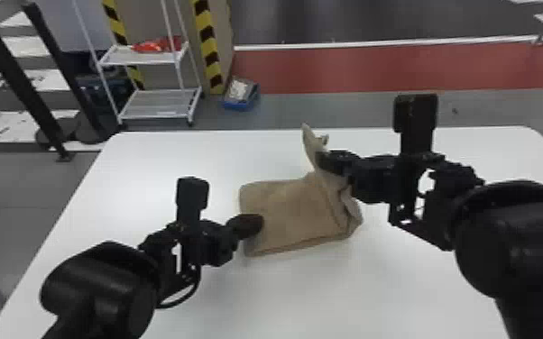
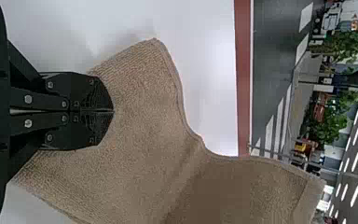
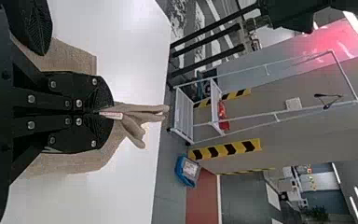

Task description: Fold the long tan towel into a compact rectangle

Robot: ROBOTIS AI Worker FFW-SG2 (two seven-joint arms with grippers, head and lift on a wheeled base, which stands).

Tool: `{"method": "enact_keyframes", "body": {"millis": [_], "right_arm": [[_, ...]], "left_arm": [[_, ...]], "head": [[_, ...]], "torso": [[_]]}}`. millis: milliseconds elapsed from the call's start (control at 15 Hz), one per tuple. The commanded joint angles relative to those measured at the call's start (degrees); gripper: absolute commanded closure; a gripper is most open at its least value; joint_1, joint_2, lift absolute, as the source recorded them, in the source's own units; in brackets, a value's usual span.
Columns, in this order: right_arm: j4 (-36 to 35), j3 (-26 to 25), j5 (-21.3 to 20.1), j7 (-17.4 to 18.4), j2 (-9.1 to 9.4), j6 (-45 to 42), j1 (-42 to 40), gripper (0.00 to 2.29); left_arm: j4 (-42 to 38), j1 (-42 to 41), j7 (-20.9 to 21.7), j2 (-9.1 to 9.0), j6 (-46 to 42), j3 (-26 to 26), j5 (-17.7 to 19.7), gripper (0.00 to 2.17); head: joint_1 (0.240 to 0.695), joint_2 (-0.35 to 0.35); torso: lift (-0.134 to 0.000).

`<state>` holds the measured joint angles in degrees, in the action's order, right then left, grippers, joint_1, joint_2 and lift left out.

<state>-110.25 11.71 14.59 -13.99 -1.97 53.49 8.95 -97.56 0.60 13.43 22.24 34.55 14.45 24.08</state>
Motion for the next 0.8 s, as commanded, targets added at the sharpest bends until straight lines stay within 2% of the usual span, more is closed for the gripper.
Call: {"method": "enact_keyframes", "body": {"millis": [0,400,733], "right_arm": [[2.2,2.6,0.1,0.3,0.56,-2.0,-0.4,1.45],[6.7,6.7,-0.4,1.0,1.35,-6.4,-0.8,1.45],[8.1,8.4,-1.5,1.6,1.35,-8.7,-2.1,1.45]], "left_arm": [[-0.1,0.0,0.1,-0.53,0.0,0.1,0.1,1.92],[-0.3,-0.5,1.3,-1.76,0.0,0.6,0.8,1.92],[-0.8,-0.6,1.3,-1.32,0.2,0.4,1.0,1.92]], "head": [[0.695,0.125],[0.695,0.161],[0.695,0.171]], "torso": [[-0.123],[-0.123],[-0.123]]}}
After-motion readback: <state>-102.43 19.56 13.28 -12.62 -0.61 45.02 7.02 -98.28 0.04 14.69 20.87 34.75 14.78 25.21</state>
